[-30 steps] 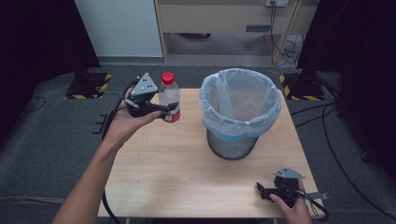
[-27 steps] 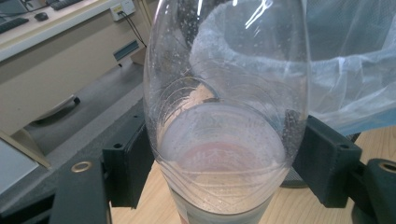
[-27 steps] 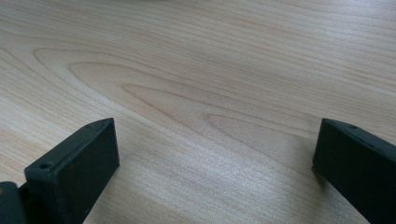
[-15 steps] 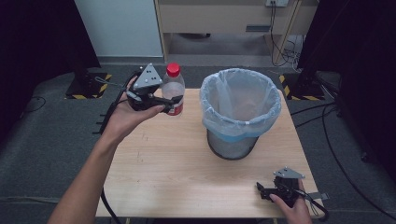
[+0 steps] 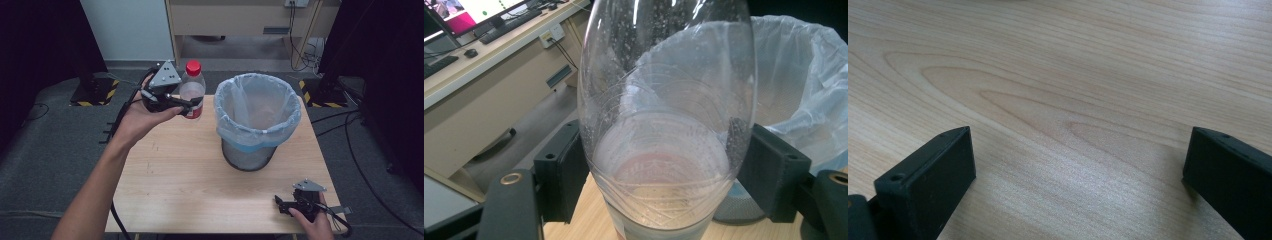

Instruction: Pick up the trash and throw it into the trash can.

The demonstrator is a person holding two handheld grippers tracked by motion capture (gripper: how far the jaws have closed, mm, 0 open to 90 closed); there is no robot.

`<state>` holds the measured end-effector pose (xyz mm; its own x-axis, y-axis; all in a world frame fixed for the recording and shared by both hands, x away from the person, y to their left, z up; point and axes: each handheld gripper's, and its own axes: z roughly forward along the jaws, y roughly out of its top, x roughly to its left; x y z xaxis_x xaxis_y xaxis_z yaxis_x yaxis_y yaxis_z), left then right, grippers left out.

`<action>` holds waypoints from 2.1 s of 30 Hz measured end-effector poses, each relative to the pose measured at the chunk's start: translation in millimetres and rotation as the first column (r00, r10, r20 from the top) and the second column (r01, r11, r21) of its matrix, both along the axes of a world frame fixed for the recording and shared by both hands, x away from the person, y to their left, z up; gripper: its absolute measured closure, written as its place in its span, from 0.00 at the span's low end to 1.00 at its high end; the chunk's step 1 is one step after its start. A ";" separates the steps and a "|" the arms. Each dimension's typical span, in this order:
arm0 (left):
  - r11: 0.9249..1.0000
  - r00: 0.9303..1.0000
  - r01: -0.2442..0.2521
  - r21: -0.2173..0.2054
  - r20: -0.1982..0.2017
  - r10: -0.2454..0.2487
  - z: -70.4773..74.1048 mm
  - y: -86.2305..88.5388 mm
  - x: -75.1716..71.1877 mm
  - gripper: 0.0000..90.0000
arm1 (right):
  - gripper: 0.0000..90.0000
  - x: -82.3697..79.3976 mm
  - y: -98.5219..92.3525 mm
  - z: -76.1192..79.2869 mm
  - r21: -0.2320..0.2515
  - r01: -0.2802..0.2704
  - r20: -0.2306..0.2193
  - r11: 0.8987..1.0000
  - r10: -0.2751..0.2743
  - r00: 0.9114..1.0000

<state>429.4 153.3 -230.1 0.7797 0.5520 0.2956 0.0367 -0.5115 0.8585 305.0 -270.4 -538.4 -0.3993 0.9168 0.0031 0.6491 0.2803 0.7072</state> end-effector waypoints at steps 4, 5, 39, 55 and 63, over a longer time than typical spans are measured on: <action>1.000 1.000 0.003 -0.006 0.006 -0.003 7.4 -1.9 0.7 0.29 | 0.00 0.0 0.0 0.0 0.000 0.000 0.000 1.000 0.000 1.000; 1.000 1.000 0.003 -0.005 0.010 -0.003 10.3 -2.6 0.7 0.29 | 0.00 -0.1 0.1 0.0 0.001 0.001 -0.001 1.000 -0.001 1.000; 1.000 0.995 0.029 -0.002 0.098 -0.028 57.4 -40.1 8.9 0.29 | 0.00 -0.2 -0.3 -0.1 -0.002 -0.005 0.003 1.000 0.005 1.000; 0.999 0.991 0.047 -0.017 0.127 -0.045 68.3 -58.6 11.1 0.29 | 0.00 -0.3 -0.5 0.0 -0.004 -0.006 0.002 1.000 0.006 1.000; 0.996 0.989 0.082 -0.019 0.124 -0.079 64.3 -80.2 9.8 0.29 | 0.00 -1.0 -0.2 0.0 0.001 -0.005 -0.001 1.000 0.005 1.000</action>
